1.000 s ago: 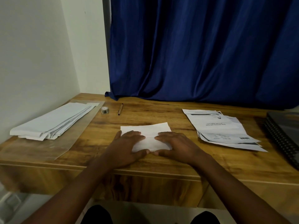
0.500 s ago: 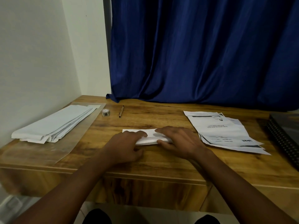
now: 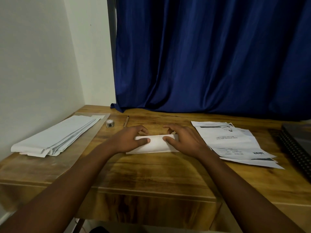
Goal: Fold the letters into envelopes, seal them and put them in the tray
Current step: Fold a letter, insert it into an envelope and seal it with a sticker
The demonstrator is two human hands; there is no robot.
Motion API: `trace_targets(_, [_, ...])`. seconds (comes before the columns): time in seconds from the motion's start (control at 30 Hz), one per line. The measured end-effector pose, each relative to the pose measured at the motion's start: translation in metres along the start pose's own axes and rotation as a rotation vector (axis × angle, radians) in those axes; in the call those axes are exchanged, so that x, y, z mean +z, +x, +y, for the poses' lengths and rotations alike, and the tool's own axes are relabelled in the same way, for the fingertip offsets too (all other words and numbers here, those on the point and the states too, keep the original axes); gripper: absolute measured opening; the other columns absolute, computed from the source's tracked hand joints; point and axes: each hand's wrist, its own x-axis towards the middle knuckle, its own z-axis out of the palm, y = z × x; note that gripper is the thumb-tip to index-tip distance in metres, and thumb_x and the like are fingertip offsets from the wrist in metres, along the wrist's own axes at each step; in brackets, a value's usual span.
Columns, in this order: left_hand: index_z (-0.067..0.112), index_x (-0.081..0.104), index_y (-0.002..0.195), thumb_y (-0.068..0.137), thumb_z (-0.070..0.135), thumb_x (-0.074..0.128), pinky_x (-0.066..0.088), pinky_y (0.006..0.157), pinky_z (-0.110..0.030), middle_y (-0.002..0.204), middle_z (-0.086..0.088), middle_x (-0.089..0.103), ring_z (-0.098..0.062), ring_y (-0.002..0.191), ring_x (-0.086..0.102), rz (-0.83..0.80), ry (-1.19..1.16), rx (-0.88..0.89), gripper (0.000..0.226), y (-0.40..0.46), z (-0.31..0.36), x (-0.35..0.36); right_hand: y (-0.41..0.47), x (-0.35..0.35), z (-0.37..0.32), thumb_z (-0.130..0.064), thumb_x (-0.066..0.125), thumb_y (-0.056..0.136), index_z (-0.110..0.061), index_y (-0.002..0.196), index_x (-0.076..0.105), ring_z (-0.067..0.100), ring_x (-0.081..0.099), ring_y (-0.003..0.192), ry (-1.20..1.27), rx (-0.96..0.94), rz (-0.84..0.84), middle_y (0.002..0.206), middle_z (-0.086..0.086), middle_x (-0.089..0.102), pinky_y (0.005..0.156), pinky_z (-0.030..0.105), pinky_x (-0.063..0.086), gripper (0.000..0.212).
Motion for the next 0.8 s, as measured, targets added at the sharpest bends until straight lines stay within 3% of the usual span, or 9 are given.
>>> trace_targets(0.13, [0.029,0.044,0.146,0.091,0.059,0.064,0.053,0.092,-0.037,0.137,0.002,0.061,-0.02,0.12,0.06,0.167,0.208,-0.065,0.066,0.009,0.0,0.004,0.014,0.01,-0.001,-0.046,0.055,0.101,-0.028,0.153,0.04,0.021,0.046,0.139,-0.116,0.039,0.036,0.153,-0.001,0.05,0.115,0.039,0.035,0.058])
trace_targets(0.23, [0.026,0.034,0.153,0.091,0.057,0.063,0.042,0.107,-0.045,0.159,-0.007,0.038,-0.028,0.141,0.042,0.263,0.353,-0.095,0.075,0.012,0.001,0.018,0.02,0.025,-0.005,-0.04,0.053,0.102,-0.023,0.155,0.038,0.023,0.038,0.145,-0.134,0.091,0.018,0.159,0.003,0.042,0.121,0.041,0.027,0.057])
trace_targets(0.33, [0.028,0.028,0.156,0.094,0.056,0.057,0.021,0.122,-0.055,0.167,-0.006,0.02,-0.029,0.154,0.016,0.185,0.406,-0.094,0.073,0.012,-0.004,0.037,0.022,0.043,-0.012,-0.033,0.043,0.106,-0.022,0.156,0.037,0.02,0.032,0.15,-0.087,0.073,-0.042,0.162,0.003,0.038,0.125,0.044,0.022,0.052])
trace_targets(0.43, [0.023,0.021,0.16,0.104,0.05,0.041,0.01,0.124,-0.059,0.171,-0.004,0.01,-0.028,0.157,0.006,0.031,0.374,-0.072,0.065,0.008,-0.008,0.056,0.019,0.063,-0.023,-0.032,0.032,0.108,-0.02,0.16,0.028,0.019,0.017,0.156,-0.057,0.016,-0.169,0.168,0.003,0.025,0.128,0.047,0.011,0.054])
trace_targets(0.57, [0.018,0.005,0.163,0.108,0.044,0.025,0.003,0.125,-0.055,0.171,-0.002,0.001,-0.021,0.158,-0.002,-0.146,0.366,-0.123,0.064,0.006,-0.011,0.066,0.015,0.081,-0.026,-0.043,0.022,0.109,-0.02,0.164,0.013,0.015,0.003,0.158,-0.042,0.002,-0.342,0.172,-0.001,0.011,0.127,0.045,0.001,0.06])
trace_targets(0.8, [0.021,0.003,0.163,0.103,0.063,0.017,0.003,0.126,-0.054,0.171,0.001,0.0,-0.016,0.157,-0.002,-0.158,0.377,-0.12,0.075,0.005,-0.02,0.064,0.015,0.063,0.023,-0.066,0.018,0.103,-0.024,0.164,0.007,0.018,0.002,0.158,-0.114,0.148,-0.389,0.172,-0.002,0.004,0.126,0.047,0.003,0.074])
